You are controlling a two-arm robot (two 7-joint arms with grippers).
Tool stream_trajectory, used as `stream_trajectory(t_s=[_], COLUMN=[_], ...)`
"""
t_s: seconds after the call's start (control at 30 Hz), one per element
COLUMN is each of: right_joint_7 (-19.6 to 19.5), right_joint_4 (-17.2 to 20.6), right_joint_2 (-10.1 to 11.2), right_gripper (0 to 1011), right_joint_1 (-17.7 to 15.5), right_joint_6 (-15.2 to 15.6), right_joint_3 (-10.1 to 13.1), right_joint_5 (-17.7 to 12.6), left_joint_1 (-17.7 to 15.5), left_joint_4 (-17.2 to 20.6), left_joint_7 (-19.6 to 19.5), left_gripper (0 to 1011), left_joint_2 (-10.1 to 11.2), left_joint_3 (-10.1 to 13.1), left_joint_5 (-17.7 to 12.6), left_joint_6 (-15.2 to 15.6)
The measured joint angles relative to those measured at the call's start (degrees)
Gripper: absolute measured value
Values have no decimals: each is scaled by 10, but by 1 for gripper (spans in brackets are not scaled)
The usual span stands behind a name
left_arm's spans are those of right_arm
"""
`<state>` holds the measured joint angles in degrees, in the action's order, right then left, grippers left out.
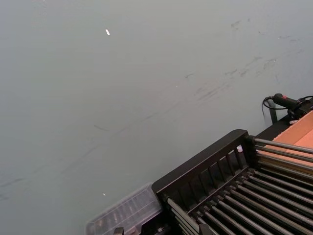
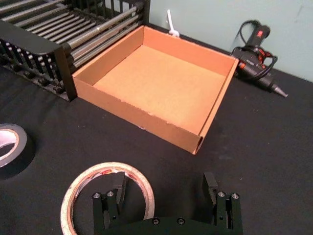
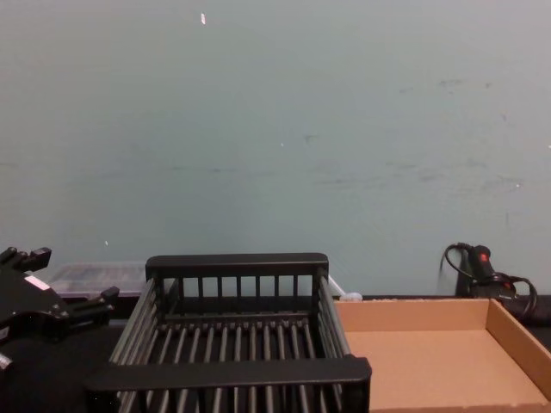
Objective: Pick up the white tape and place it into the black box , Pick up the silver tape and place it into the brown box.
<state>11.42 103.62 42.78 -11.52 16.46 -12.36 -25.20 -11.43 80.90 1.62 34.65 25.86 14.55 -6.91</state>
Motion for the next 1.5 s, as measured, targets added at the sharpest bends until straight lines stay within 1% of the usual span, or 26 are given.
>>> stream_trajectory(t_s=[0.2,0.43,0.73,1.37,1.5], right_joint_7=[5,11,20,43,43], right_joint_4=[-13,-24,-33,-42,-42], right_joint_2=[-13,-24,-35,-54,-55], right_gripper=[1002,1002,1002,1002,1002], right_joint_1=[9,17,20,23,23], right_joint_6=[19,30,37,48,48], right_joint_3=[-5,-9,-9,0,0], right_joint_5=[8,19,31,52,53], left_joint_1=[0,0,0,0,0], left_joint_4=[0,0,0,0,0], left_joint_7=[0,0,0,0,0], left_gripper=[1001,1001,1001,1001,1001], left_joint_2=[0,0,0,0,0], left_joint_3=[0,0,0,0,0], left_joint_5=[0,0,0,0,0], left_joint_6=[0,0,0,0,0])
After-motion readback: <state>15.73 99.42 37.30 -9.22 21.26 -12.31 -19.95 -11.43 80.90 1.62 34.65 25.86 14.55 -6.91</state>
